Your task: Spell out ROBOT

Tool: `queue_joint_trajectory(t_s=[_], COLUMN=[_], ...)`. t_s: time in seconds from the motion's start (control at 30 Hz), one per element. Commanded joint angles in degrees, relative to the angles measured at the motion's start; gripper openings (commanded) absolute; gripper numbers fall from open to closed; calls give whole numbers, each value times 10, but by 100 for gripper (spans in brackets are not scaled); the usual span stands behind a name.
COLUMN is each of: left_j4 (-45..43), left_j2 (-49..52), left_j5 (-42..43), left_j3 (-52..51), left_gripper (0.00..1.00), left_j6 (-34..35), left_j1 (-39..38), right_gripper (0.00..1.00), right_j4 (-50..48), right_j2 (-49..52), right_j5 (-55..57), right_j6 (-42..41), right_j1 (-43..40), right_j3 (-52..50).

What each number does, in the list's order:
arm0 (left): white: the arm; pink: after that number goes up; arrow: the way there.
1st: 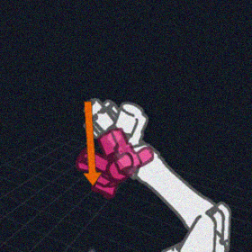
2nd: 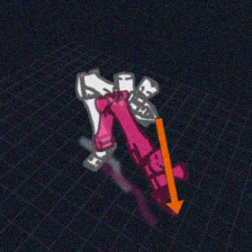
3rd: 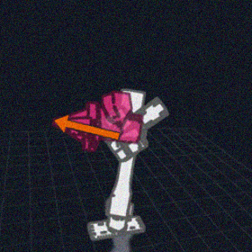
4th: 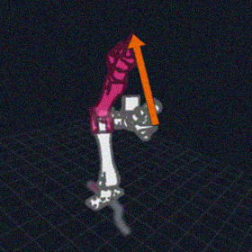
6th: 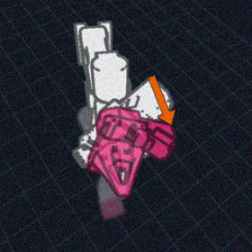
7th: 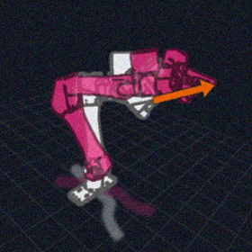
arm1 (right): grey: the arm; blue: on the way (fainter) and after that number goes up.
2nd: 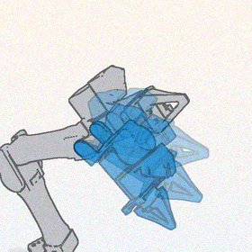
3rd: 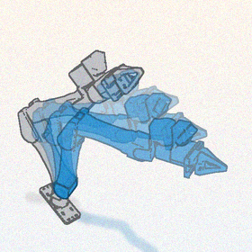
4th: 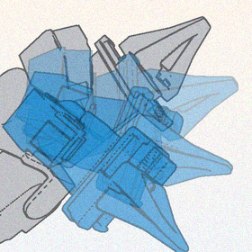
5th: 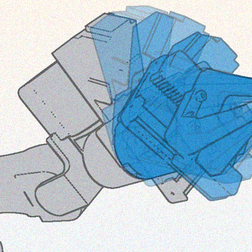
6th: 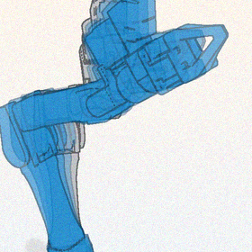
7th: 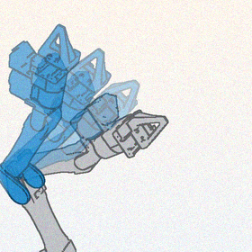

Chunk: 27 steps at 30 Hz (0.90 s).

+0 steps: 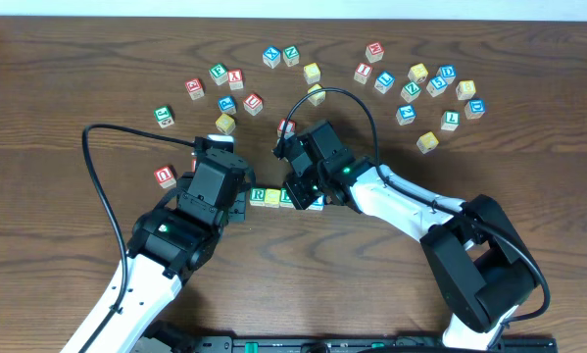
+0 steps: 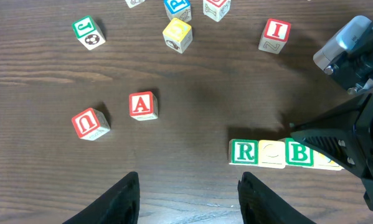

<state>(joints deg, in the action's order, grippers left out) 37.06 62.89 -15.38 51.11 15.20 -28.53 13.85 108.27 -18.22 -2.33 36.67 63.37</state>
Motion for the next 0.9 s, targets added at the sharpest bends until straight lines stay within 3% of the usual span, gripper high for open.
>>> queue_joint_trajectory(t_s=[0.0, 0.87], left_j4=[0, 0], left_j2=[1, 1], left_j5=[-8, -8], left_j3=[-3, -3], left_gripper=[50, 51], left_j6=[1, 1], left_j1=[3, 3], right_gripper=[1, 1], right_j4=[3, 20], right_j2=[0, 0], right_j5=[3, 3], right_j6=[7, 7], right_j1=[2, 2], right_j3=[11, 11])
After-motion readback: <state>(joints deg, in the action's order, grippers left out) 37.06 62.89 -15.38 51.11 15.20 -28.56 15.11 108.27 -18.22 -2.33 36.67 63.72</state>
